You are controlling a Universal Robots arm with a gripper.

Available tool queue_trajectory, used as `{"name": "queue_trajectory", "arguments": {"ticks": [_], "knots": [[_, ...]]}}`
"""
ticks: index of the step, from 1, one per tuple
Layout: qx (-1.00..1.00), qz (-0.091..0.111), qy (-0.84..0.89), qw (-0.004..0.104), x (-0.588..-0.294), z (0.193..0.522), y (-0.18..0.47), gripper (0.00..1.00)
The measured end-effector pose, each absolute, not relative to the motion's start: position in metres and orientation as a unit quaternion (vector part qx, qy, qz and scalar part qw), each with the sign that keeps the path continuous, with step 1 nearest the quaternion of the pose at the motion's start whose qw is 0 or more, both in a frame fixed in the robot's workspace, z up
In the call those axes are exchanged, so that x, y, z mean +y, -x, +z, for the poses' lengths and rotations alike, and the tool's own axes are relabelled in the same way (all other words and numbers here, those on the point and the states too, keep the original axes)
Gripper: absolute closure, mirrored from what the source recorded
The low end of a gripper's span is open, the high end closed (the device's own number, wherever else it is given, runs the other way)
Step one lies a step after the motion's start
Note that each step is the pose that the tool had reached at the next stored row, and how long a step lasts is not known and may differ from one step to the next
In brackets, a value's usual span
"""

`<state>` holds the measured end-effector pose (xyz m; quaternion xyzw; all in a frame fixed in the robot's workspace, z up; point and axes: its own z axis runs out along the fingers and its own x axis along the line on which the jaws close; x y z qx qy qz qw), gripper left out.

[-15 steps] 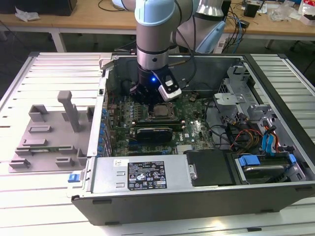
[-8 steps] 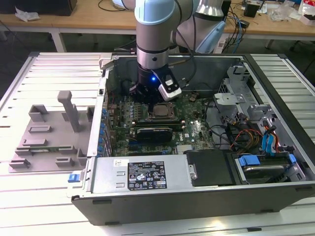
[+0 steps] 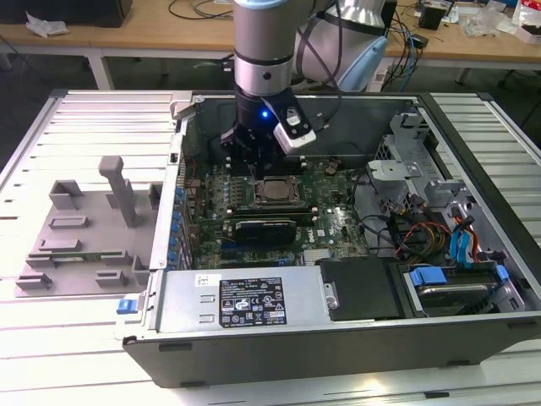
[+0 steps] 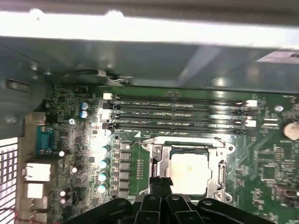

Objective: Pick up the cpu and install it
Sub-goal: 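Close the cpu cover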

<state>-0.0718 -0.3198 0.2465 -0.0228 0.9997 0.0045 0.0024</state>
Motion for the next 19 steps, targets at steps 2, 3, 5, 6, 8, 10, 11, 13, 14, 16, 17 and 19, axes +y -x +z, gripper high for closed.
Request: {"name": "queue_trajectory", "arguments": {"ticks": [2, 3, 5, 6, 8, 10, 11, 13, 14, 16, 17, 19], "knots": [[1.000, 0.004, 0.023, 0.002, -0.320, 0.247, 0.072, 0.89], [1.000, 0.004, 0.023, 0.002, -0.320, 0.247, 0.072, 0.89], [1.000, 0.004, 0.023, 0.002, -0.320, 0.247, 0.065, 0.89], [1.000, 0.004, 0.023, 0.002, -0.320, 0.247, 0.061, 0.89], [1.000, 0.004, 0.023, 0.002, -0.320, 0.247, 0.048, 0.89], [1.000, 0.004, 0.023, 0.002, -0.320, 0.247, 0.035, 0.89], [1.000, 0.004, 0.023, 0.002, -0.320, 0.247, 0.033, 0.89], [1.000, 0.004, 0.023, 0.002, -0.324, 0.247, 0.032, 0.89], [1.000, 0.005, 0.023, 0.002, -0.324, 0.247, 0.032, 0.89], [1.000, 0.005, 0.023, 0.002, -0.324, 0.254, 0.032, 0.89], [1.000, 0.005, 0.023, 0.002, -0.324, 0.259, 0.032, 0.89], [1.000, 0.005, 0.023, 0.002, -0.324, 0.260, 0.032, 0.89]]}}
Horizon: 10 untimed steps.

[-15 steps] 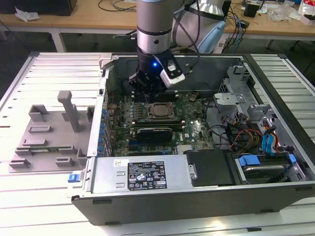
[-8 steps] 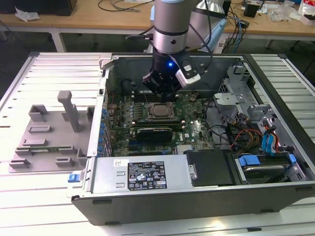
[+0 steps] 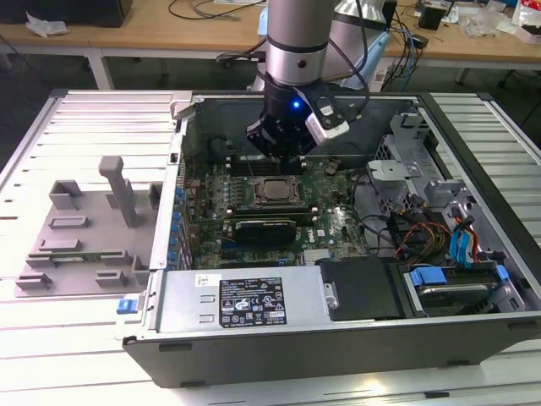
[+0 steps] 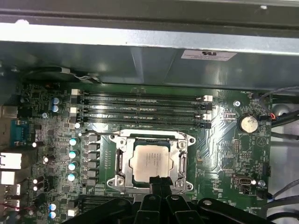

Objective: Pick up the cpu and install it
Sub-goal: 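Close the cpu cover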

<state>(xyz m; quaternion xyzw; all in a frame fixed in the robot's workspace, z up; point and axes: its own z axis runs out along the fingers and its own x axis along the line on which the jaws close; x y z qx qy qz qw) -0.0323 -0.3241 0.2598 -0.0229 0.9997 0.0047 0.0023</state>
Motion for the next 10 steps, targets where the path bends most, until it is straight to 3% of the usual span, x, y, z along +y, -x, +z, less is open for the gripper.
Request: {"name": "queue_trajectory", "arguments": {"ticks": [10], "knots": [[1.000, 0.005, 0.026, 0.002, -0.3242, 0.2599, 0.0323, 0.89]]}}
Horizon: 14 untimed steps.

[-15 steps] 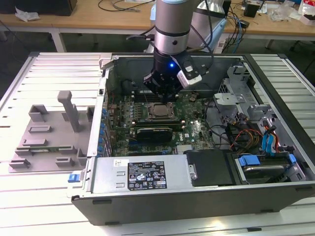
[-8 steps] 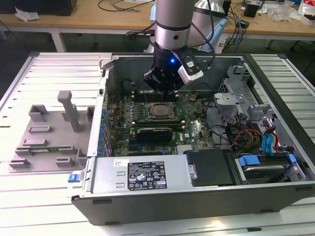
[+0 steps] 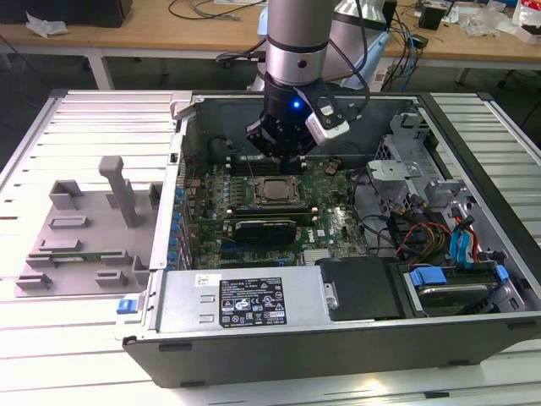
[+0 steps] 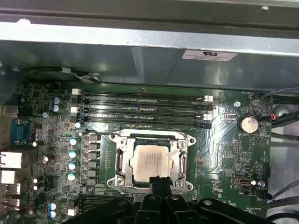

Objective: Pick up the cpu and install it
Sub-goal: 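Close the cpu cover, then install the first cpu locking lever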

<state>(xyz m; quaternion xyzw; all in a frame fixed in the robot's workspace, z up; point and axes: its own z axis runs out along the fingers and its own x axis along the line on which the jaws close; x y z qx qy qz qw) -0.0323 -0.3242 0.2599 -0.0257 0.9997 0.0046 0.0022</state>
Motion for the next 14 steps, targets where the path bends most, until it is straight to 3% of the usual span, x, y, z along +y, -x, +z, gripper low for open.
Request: {"name": "queue_trajectory", "arguments": {"ticks": [14], "knots": [[1.000, 0.005, 0.030, 0.002, -0.3242, 0.2600, 0.0323, 0.89]]}}
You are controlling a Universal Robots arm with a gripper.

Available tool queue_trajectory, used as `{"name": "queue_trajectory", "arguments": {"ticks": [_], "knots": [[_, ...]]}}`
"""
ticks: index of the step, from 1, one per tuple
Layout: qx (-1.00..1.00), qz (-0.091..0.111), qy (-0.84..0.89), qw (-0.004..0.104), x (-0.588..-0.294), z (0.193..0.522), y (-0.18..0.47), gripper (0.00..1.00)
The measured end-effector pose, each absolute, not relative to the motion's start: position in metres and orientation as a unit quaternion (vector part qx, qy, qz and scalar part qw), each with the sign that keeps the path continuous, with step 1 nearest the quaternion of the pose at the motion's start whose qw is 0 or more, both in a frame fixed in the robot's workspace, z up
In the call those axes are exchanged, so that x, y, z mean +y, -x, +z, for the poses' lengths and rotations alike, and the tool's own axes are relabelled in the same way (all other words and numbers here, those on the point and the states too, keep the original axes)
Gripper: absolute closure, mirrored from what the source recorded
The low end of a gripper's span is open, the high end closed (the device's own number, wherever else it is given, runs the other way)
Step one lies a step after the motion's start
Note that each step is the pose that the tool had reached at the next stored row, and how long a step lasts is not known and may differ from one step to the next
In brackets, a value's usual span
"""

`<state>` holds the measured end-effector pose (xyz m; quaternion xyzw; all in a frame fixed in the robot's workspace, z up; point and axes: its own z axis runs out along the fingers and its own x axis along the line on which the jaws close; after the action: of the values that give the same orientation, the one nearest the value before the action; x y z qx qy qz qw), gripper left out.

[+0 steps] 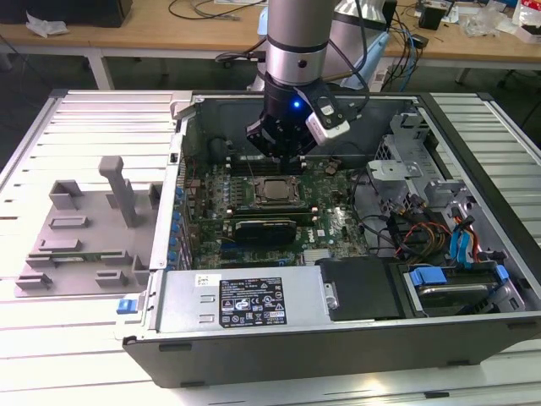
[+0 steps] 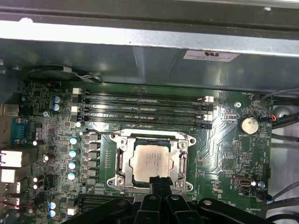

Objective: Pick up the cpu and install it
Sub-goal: 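Install the first cpu locking lever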

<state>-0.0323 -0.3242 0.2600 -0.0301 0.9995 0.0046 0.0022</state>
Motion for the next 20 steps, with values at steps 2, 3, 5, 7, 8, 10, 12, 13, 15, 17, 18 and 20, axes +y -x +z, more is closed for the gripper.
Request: {"name": "queue_trajectory", "arguments": {"ticks": [2, 3, 5, 7, 8, 10, 12, 13, 15, 17, 18, 20], "knots": [[1.000, 0.005, 0.030, 0.002, -0.324, 0.260, 0.034, 0.89], [1.000, 0.005, 0.030, 0.002, -0.324, 0.260, 0.036, 0.89], [1.000, 0.005, 0.030, 0.002, -0.324, 0.260, 0.037, 0.89], [1.000, 0.005, 0.030, 0.002, -0.324, 0.260, 0.037, 0.89], [1.000, 0.005, 0.030, 0.002, -0.324, 0.260, 0.037, 0.89], [1.000, 0.005, 0.030, 0.002, -0.324, 0.260, 0.040, 0.89], [1.000, 0.005, 0.030, 0.002, -0.324, 0.260, 0.042, 0.89], [1.000, 0.005, 0.030, 0.002, -0.324, 0.260, 0.043, 0.89], [1.000, 0.005, 0.030, 0.002, -0.324, 0.260, 0.048, 0.89], [1.000, 0.005, 0.030, 0.002, -0.324, 0.260, 0.050, 0.89], [1.000, 0.005, 0.030, 0.002, -0.324, 0.260, 0.051, 0.89], [1.000, 0.005, 0.030, 0.002, -0.324, 0.260, 0.056, 0.89]]}}
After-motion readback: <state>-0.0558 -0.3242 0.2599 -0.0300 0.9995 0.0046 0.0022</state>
